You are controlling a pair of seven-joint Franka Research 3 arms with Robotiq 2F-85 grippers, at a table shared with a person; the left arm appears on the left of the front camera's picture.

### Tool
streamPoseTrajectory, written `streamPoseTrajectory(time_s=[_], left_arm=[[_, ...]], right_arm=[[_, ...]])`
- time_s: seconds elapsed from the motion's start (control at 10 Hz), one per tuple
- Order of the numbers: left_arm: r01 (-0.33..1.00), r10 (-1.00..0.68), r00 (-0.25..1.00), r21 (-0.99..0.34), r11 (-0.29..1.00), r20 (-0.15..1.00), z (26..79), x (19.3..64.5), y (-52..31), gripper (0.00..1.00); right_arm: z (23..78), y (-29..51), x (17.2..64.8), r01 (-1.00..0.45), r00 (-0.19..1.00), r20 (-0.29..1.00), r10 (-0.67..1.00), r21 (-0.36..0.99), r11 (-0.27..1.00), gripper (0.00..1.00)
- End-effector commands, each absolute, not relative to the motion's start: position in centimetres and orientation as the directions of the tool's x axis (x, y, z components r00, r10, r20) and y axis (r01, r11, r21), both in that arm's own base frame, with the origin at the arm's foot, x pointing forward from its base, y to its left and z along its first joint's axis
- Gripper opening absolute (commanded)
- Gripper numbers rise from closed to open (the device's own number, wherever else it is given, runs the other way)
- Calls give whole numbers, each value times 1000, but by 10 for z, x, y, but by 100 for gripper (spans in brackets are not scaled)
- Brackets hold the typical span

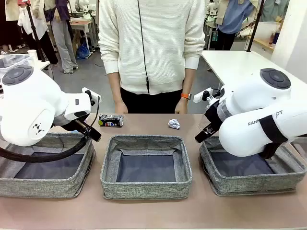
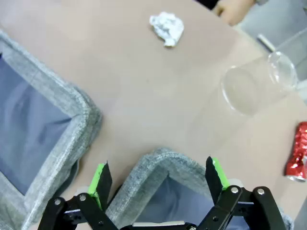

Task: Sort the waste into the appropriate baskets.
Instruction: Pick up the waste item pointed out by the person.

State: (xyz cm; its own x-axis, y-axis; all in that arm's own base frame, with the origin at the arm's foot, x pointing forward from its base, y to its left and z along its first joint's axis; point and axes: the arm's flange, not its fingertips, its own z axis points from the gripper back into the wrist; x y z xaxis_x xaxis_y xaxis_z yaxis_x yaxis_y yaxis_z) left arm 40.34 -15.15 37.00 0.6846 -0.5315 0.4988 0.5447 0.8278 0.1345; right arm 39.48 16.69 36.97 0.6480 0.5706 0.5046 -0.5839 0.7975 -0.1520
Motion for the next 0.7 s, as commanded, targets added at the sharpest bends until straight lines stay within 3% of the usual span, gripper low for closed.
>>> streamPoseTrajectory(time_s=[0.0,0.6], left_arm=[[545,-532,685,135,828,499,370,403,-152,100],[545,-532,685,135,828,499,370,403,-152,100]], right_arm=[[370,167,395,-584,648,505,571,-152,797,100],[370,167,395,-584,648,505,571,-152,797,100]])
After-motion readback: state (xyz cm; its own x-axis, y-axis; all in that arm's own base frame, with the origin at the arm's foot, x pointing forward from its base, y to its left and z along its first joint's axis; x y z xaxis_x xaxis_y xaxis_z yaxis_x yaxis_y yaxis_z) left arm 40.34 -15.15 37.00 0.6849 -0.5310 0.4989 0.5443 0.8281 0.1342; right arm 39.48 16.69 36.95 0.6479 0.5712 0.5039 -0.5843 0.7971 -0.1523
